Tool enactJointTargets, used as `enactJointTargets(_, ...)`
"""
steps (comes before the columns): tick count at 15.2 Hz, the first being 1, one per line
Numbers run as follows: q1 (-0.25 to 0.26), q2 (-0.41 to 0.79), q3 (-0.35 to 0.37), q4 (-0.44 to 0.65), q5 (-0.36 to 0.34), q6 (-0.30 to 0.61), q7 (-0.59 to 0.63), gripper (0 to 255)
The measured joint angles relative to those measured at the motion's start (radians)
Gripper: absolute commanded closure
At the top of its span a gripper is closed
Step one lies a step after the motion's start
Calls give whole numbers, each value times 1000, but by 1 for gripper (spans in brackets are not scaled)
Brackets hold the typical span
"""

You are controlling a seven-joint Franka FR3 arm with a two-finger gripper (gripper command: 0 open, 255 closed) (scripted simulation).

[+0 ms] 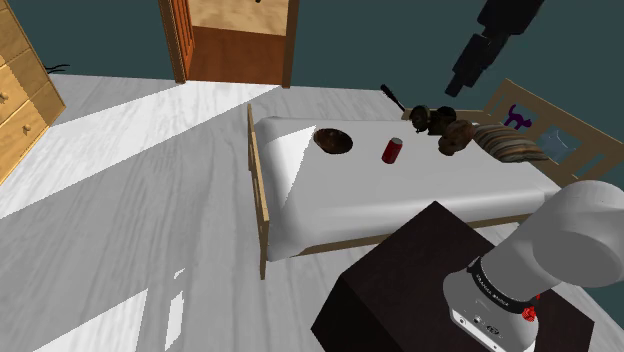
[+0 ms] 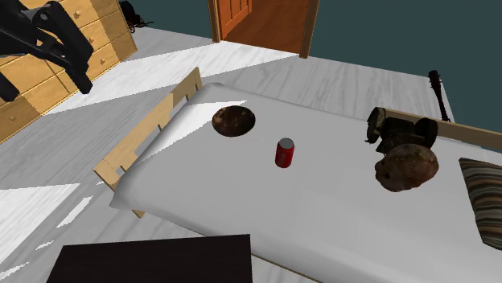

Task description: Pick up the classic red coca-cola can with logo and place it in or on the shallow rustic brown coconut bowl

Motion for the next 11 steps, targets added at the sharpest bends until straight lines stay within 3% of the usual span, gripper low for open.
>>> enactJointTargets(4,-13,30,-31,-27,-21,55,-30,0)
enactJointTargets(11,-54,137,-123,-111,-77,245,-112,0)
